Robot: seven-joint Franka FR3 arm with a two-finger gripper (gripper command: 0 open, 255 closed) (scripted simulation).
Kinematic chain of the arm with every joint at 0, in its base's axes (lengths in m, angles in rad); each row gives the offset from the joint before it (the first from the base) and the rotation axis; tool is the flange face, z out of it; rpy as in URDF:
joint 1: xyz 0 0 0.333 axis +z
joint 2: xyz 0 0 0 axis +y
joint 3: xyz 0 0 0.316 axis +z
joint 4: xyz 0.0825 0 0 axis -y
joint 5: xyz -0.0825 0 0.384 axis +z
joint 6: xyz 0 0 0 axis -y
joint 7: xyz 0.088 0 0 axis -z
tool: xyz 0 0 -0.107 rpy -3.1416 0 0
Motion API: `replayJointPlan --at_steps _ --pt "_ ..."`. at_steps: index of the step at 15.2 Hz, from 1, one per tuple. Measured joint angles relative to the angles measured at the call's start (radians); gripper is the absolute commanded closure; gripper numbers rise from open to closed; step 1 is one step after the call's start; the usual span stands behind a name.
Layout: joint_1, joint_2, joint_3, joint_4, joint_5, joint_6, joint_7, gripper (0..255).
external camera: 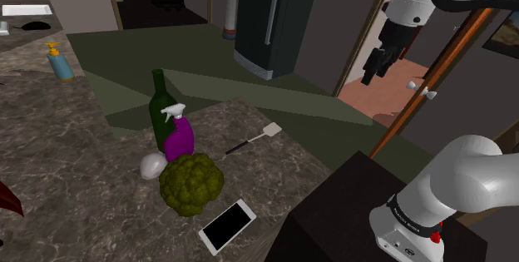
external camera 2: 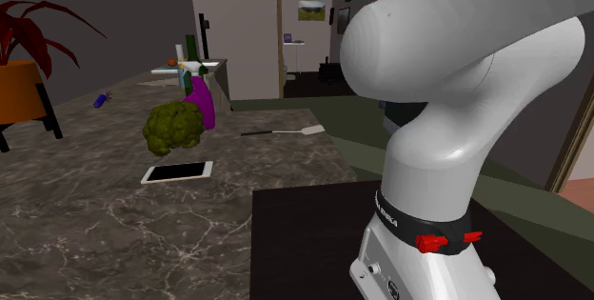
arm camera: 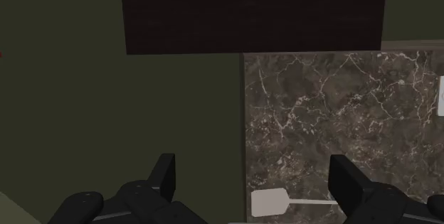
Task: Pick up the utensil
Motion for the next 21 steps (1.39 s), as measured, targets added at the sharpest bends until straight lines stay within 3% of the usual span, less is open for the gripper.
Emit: replayJointPlan --at_steps 3,10,16,21 --pt "-0.007 0.004 0.027 -0.030 0.022 0.031 0.059 0" --pt "-0.041 0.092 0.178 -0.133 0.144 0.215 0.395 0" --pt "-0.079 0.263 0.314 -0.141 0.225 0.399 0.691 0" --pt "-0.129 0.454 0.418 -0.095 0.240 0.552 0.942 0"
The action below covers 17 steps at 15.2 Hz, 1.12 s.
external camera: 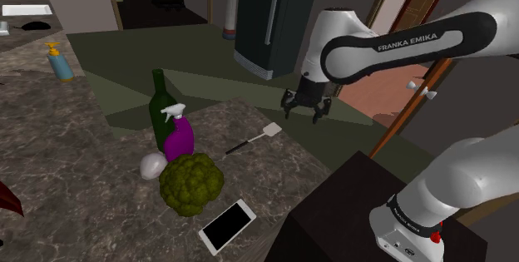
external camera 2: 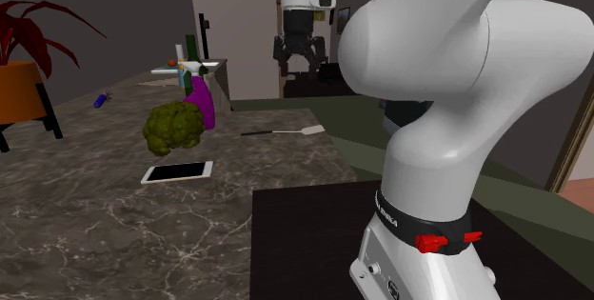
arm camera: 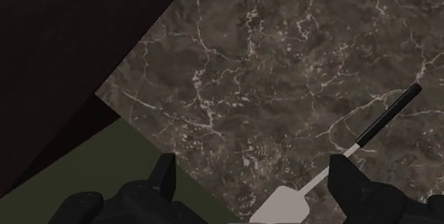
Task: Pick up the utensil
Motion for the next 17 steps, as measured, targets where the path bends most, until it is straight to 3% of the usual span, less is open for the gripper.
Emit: replayJointPlan --at_steps 5,8,12,17 --pt "-0.049 0.211 0.084 0.065 -0.050 0.149 0.276 0" --pt "-0.072 0.366 0.104 0.133 -0.132 0.229 0.456 0" --pt "-0.066 0.537 0.076 0.222 -0.236 0.300 0.674 0" --pt "-0.008 0.739 -0.006 0.366 -0.330 0.356 0.914 0"
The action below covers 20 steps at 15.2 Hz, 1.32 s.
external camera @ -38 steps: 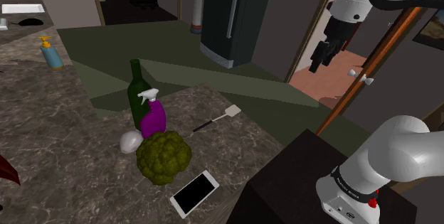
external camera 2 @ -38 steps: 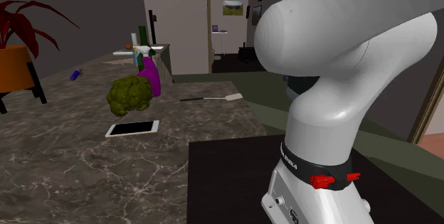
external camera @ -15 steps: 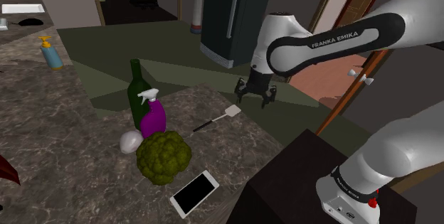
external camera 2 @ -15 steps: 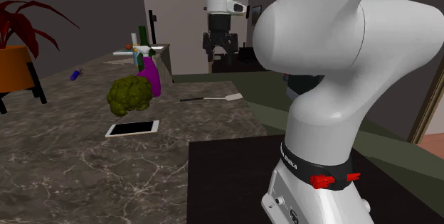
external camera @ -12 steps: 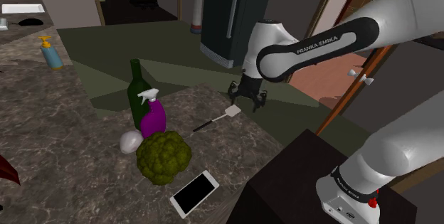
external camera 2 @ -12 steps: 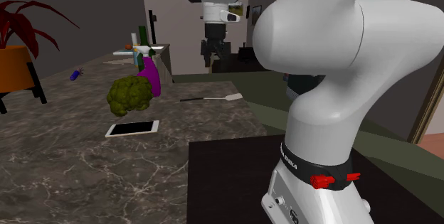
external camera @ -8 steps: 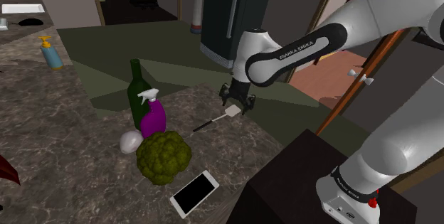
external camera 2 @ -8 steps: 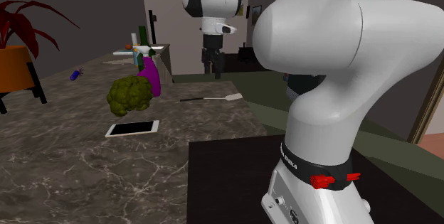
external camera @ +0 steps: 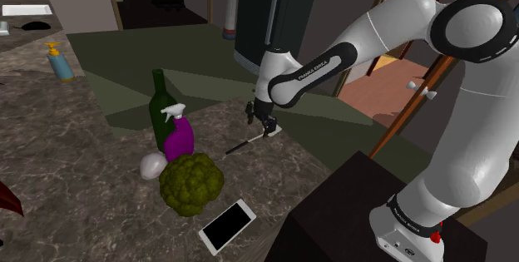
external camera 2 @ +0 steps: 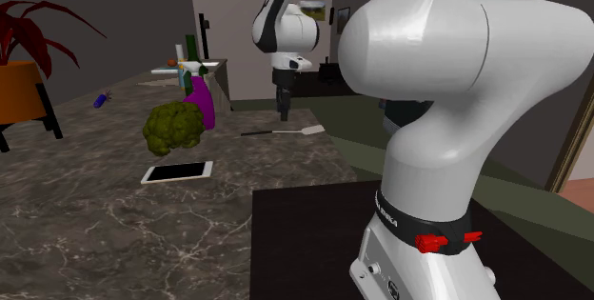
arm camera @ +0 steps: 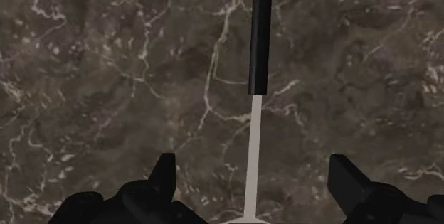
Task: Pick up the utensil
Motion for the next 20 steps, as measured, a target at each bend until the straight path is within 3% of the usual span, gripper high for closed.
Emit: replayJointPlan --at_steps 8,9,20 --pt "0.036 0.110 -0.048 0.029 -0.050 0.079 0.064 0" --pt "0.038 0.113 -0.050 0.029 -0.052 0.083 0.066 255" --pt "0.039 0.114 -0.050 0.030 -0.053 0.083 0.068 255"
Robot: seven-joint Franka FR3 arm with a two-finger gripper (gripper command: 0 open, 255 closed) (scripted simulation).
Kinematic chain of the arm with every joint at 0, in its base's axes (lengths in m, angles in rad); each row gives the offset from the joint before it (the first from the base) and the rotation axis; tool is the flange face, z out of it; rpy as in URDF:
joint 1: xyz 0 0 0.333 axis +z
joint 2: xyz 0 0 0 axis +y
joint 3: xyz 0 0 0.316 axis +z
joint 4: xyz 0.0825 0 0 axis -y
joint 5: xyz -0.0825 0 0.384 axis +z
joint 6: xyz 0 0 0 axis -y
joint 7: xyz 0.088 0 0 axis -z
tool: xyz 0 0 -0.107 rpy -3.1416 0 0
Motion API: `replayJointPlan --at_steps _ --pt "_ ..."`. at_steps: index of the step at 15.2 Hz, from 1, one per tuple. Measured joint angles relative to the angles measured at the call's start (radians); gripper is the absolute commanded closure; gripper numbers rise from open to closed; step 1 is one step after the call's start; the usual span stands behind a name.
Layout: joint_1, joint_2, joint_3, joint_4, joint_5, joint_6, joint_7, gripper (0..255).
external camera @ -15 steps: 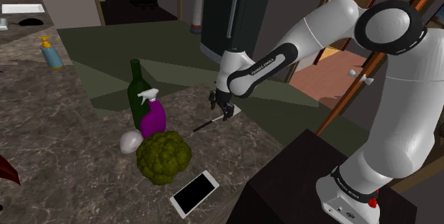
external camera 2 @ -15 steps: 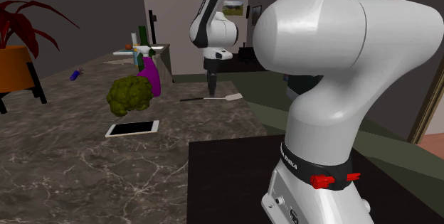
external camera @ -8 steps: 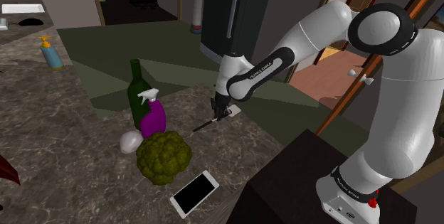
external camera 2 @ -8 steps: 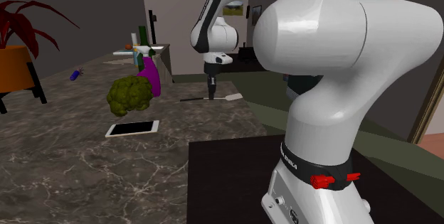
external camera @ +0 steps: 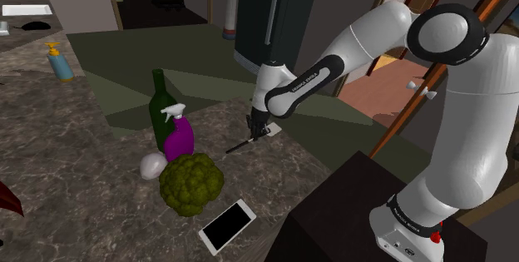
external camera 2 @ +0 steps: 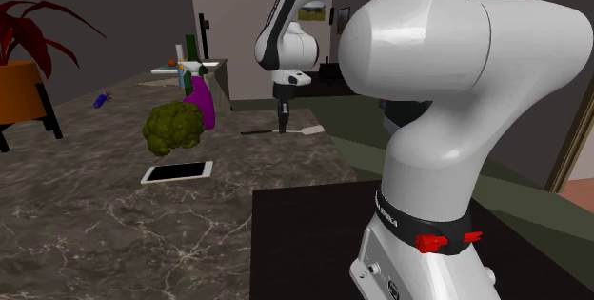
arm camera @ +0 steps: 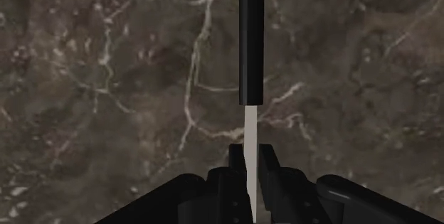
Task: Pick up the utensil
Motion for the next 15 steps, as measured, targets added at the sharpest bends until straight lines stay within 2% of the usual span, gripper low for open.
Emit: replayJointPlan --at_steps 15 --pt "-0.043 -0.151 0.058 0.003 0.082 -0.147 -0.046 255"
